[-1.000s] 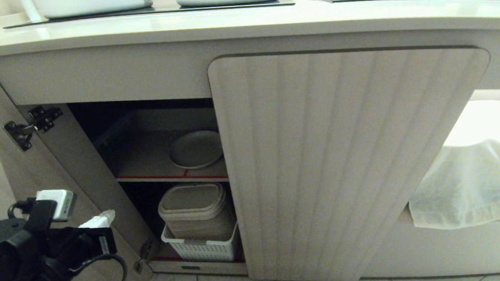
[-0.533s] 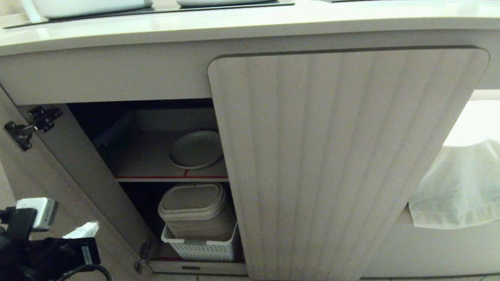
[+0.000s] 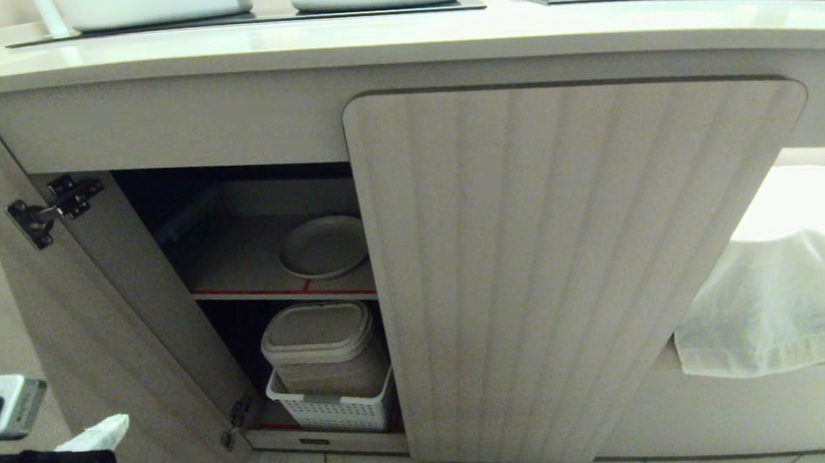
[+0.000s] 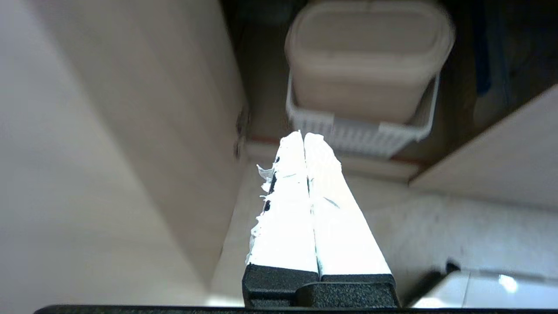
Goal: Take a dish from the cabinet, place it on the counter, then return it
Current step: Close the cabinet door
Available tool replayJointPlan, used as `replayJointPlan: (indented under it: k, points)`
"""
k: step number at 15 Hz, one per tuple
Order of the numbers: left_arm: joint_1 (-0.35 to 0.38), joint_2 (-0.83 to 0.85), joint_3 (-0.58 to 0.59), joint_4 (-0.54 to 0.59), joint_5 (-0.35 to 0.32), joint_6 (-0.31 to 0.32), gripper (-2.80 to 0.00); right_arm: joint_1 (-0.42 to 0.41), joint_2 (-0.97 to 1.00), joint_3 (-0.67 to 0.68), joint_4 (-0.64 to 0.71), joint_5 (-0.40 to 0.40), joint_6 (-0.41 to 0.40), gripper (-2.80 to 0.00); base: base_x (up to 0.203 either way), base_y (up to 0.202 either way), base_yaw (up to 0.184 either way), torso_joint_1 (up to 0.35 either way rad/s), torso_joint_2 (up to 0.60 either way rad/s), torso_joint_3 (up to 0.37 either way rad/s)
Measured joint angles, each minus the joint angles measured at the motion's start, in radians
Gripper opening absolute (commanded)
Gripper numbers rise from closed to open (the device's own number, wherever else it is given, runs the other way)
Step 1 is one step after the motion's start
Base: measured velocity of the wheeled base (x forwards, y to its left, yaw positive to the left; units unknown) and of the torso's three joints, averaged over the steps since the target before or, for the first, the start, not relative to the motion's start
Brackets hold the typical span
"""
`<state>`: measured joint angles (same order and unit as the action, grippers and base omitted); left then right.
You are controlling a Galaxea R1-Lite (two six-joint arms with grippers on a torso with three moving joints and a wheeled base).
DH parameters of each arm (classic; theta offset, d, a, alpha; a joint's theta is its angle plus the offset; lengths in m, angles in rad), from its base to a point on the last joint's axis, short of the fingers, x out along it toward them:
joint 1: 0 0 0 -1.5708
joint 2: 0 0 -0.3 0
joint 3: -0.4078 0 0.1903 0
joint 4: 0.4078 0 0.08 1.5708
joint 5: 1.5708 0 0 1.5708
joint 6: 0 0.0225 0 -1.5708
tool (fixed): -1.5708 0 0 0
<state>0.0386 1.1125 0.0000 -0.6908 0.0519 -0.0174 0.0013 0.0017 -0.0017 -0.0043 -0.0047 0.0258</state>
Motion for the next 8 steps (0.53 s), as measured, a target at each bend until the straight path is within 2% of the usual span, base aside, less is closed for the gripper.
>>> replayJointPlan:
  k: [2,6,8]
  points:
    - [0.033,-0.096,0.0,0.106,-0.029,0.017,-2.8,0.0,0.0,0.0,0.0,0.0,0.0,-2.8,0.0,0.0,0.0,0.0,0.0,0.0]
    - [0.111,-0.298,0.0,0.28,-0.153,0.114,-2.8,0.0,0.0,0.0,0.0,0.0,0.0,-2.8,0.0,0.0,0.0,0.0,0.0,0.0]
    - [0.125,-0.392,0.0,0.365,-0.179,0.135,-2.8,0.0,0.0,0.0,0.0,0.0,0.0,-2.8,0.0,0.0,0.0,0.0,0.0,0.0]
